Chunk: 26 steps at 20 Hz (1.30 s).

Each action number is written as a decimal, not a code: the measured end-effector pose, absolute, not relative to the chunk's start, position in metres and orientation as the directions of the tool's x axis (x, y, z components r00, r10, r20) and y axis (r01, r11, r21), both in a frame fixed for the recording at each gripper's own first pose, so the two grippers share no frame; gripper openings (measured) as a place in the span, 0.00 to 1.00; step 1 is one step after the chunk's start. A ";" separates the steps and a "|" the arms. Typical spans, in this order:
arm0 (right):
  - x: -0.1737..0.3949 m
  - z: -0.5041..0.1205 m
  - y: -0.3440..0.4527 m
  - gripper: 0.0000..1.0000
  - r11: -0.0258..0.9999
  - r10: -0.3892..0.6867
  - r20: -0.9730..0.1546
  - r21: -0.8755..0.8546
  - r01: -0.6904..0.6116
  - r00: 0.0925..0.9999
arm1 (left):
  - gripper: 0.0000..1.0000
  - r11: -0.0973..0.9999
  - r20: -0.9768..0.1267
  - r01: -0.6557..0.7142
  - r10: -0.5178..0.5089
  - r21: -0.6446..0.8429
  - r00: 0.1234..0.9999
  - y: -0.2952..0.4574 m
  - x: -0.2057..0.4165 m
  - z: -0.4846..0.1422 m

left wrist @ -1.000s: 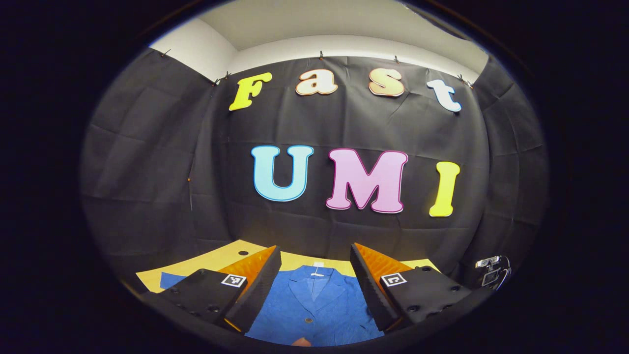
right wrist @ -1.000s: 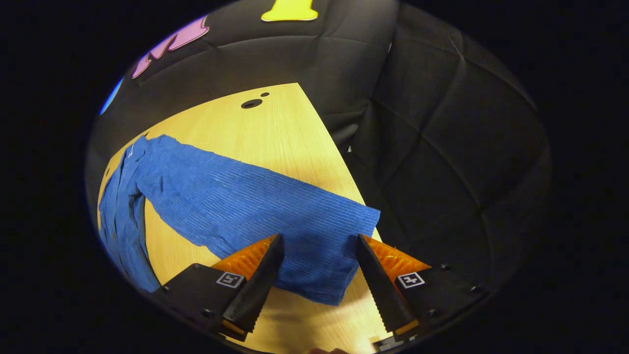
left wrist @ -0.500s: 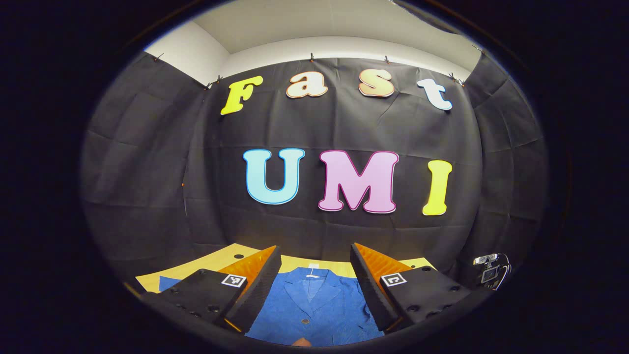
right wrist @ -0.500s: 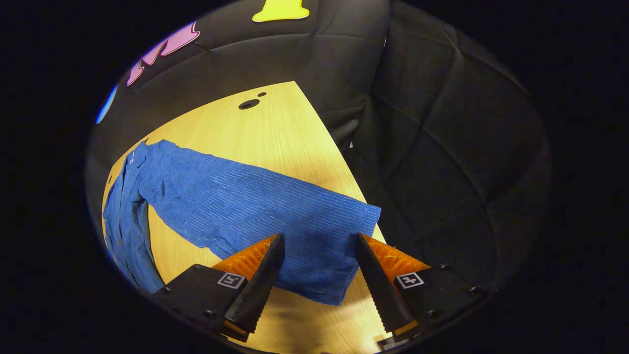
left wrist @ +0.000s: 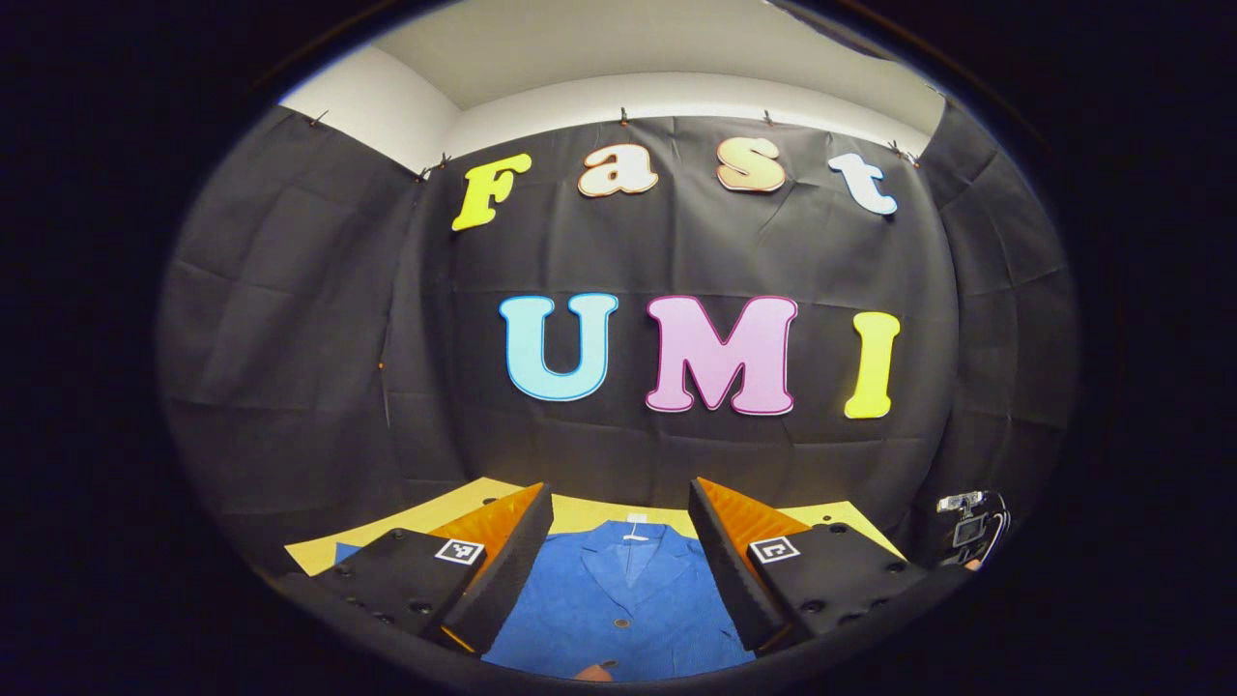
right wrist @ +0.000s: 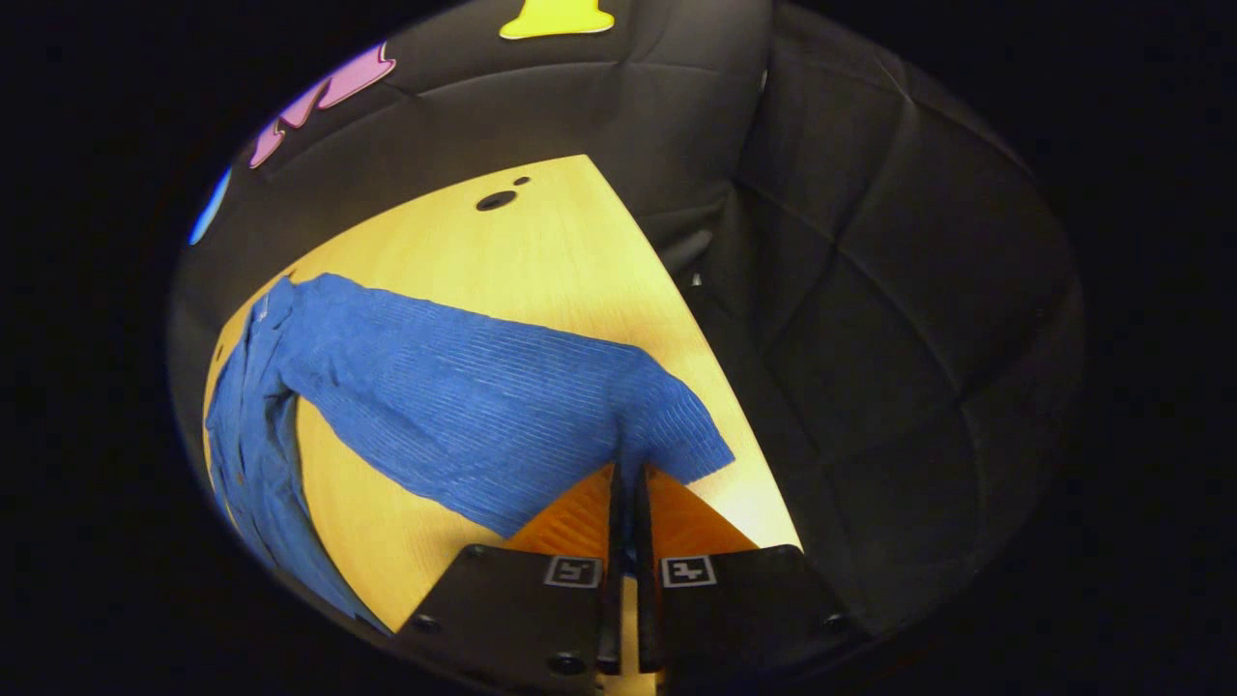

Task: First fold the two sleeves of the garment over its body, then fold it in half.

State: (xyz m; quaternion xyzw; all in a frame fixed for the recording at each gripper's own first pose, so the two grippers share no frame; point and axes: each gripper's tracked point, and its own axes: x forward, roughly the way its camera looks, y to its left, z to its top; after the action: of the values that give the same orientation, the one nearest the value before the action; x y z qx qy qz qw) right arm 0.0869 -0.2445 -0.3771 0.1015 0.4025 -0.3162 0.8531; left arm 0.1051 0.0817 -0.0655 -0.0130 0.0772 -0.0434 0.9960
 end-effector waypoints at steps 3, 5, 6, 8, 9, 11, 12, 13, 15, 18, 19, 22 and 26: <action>0.091 -0.378 -0.244 0.08 0.787 -0.453 -0.754 -0.087 0.611 0.476 | 0.80 0.996 -0.139 0.062 -0.070 -0.056 0.988 0.088 0.101 -0.057; 0.092 -0.378 -0.242 0.03 0.788 -0.431 -0.759 -0.053 0.613 0.488 | 0.80 0.997 -0.124 0.045 -0.051 -0.057 0.991 0.091 0.098 -0.052; 0.093 -0.377 -0.238 0.03 0.797 -0.412 -0.762 -0.036 0.603 0.499 | 0.80 0.998 -0.120 0.038 -0.043 -0.050 0.992 0.092 0.097 -0.051; 0.093 -0.377 -0.237 0.03 0.809 -0.399 -0.760 -0.030 0.587 0.513 | 0.80 0.999 -0.118 0.024 -0.029 -0.040 0.993 0.094 0.092 -0.051; 0.094 -0.376 -0.237 0.03 0.812 -0.395 -0.759 -0.026 0.583 0.518 | 0.80 0.999 -0.125 0.019 -0.024 -0.041 0.992 0.094 0.091 -0.054; 0.095 -0.372 -0.235 0.03 0.815 -0.391 -0.753 -0.016 0.579 0.530 | 0.80 0.998 -0.135 0.018 -0.025 -0.057 0.991 0.088 0.086 -0.057; 0.095 -0.371 -0.234 0.02 0.818 -0.386 -0.752 -0.011 0.575 0.535 | 0.80 0.998 -0.136 0.019 -0.028 -0.067 0.990 0.084 0.083 -0.057; 0.095 -0.369 -0.232 0.03 0.822 -0.379 -0.751 -0.006 0.569 0.541 | 0.80 0.997 -0.135 0.017 -0.026 -0.073 0.990 0.082 0.082 -0.057; 0.097 -0.361 -0.228 0.02 0.835 -0.378 -0.732 -0.005 0.550 0.567 | 0.80 0.997 -0.136 0.011 -0.022 -0.079 0.990 0.077 0.079 -0.057; 0.095 -0.350 -0.209 0.00 0.853 -0.352 -0.714 0.021 0.522 0.605 | 0.80 0.996 -0.131 0.021 -0.033 -0.091 0.991 0.071 0.073 -0.057; 0.094 -0.346 -0.201 0.02 0.861 -0.342 -0.704 0.030 0.507 0.622 | 0.80 0.994 -0.125 0.022 -0.035 -0.106 0.992 0.072 0.072 -0.058; 0.081 -0.330 -0.187 0.03 0.879 -0.367 -0.662 -0.016 0.477 0.654 | 0.82 0.985 -0.109 0.062 -0.080 -0.163 0.991 0.069 0.076 -0.068; 0.062 -0.321 -0.160 0.02 0.828 -0.435 -0.635 -0.004 0.560 0.639 | 0.82 0.967 -0.120 0.183 -0.206 -0.179 0.971 0.087 0.102 -0.080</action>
State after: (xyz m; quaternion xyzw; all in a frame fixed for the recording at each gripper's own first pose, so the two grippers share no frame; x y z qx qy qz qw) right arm 0.0618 -0.1605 -0.3207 0.0969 0.3228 -0.2766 0.9000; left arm 0.1019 0.0873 -0.0802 -0.0835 0.0687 -0.0984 0.9893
